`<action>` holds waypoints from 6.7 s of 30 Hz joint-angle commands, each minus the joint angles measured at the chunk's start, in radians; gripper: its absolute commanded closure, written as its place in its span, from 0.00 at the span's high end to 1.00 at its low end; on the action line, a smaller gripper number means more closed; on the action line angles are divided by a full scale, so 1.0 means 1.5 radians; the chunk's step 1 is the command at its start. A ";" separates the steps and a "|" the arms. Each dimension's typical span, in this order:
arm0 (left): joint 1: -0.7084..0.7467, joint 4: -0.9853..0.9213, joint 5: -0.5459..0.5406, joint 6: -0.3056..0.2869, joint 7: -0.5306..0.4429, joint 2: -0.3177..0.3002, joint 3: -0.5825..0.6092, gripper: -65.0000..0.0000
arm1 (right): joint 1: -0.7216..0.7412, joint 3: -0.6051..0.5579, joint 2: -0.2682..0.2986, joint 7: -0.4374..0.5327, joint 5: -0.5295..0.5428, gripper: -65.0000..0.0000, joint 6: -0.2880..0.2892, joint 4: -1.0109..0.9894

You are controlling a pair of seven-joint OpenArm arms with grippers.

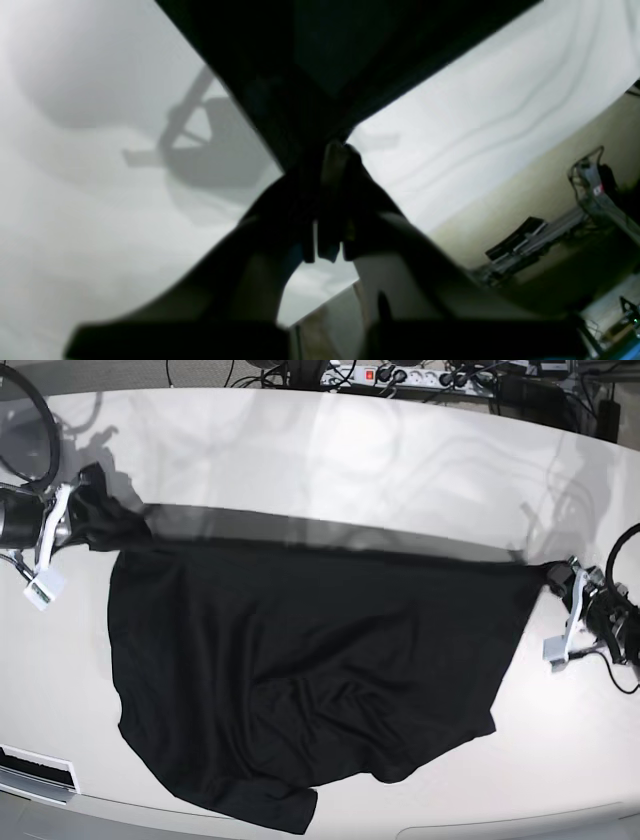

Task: Layout the t-shirt on the table in an organized manner, then fold the t-shirt properly
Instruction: 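Pull the shirt edge taut between both grippers, dragging it away, then lower the held shirt edge onto the table and release both grippers, then regrasp the shirt edge near each gripper with both grippers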

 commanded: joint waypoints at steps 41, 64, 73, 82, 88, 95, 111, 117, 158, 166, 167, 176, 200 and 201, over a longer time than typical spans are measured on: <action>0.129 0.357 -0.326 -0.001 0.075 -0.310 -0.007 0.00 | -0.244 0.009 0.127 -0.054 -0.011 0.00 0.000 0.193; 0.322 0.413 -0.326 -0.001 0.075 -0.342 -0.007 0.00 | -0.330 0.009 0.119 -0.036 0.003 0.00 -0.008 0.200; 0.307 0.416 -0.194 -0.001 0.051 -0.331 -0.008 0.00 | -0.320 0.009 0.119 0.072 -0.032 0.00 -0.014 0.206; 0.302 0.416 -0.046 -0.001 -0.029 -0.270 -0.008 0.00 | -0.273 0.009 0.119 0.109 -0.035 0.00 -0.013 0.206; 0.300 0.416 0.044 -0.001 -0.078 -0.234 -0.008 0.00 | -0.238 -0.015 0.118 0.158 -0.083 0.00 -0.014 0.206; 0.300 0.416 0.220 0.049 -0.119 -0.220 -0.008 0.00 | -0.165 -0.133 0.119 0.187 -0.220 0.00 -0.062 0.205; 0.251 0.416 0.344 0.108 -0.196 -0.220 -0.008 0.00 | -0.117 -0.183 0.119 0.249 -0.299 0.00 -0.074 0.205; 0.185 0.416 0.281 0.107 -0.198 -0.220 -0.008 0.00 | -0.108 -0.183 0.119 0.263 -0.299 0.00 -0.077 0.205; 0.169 0.406 0.443 0.106 -0.283 -0.167 -0.007 0.00 | 0.075 -0.323 0.075 0.305 -0.420 0.00 -0.077 0.093; 0.149 0.406 0.492 0.190 -0.302 -0.168 -0.008 0.63 | 0.143 -0.335 0.077 0.268 -0.470 0.56 -0.174 0.093; 0.149 0.406 0.492 0.199 -0.302 -0.168 -0.008 0.64 | 0.151 -0.335 0.076 0.253 -0.464 0.57 -0.176 0.094; 0.149 0.406 0.481 0.185 -0.275 -0.172 -0.008 0.64 | 0.142 -0.331 0.080 0.165 -0.352 0.57 -0.137 0.127; 0.158 0.202 0.147 0.115 -0.251 -0.093 -0.008 0.64 | -0.240 -0.022 -0.160 0.241 -0.357 0.56 -0.173 0.223; 0.159 0.180 0.142 0.114 -0.242 -0.078 -0.008 0.64 | -0.240 -0.022 -0.171 0.241 -0.372 0.56 -0.180 0.223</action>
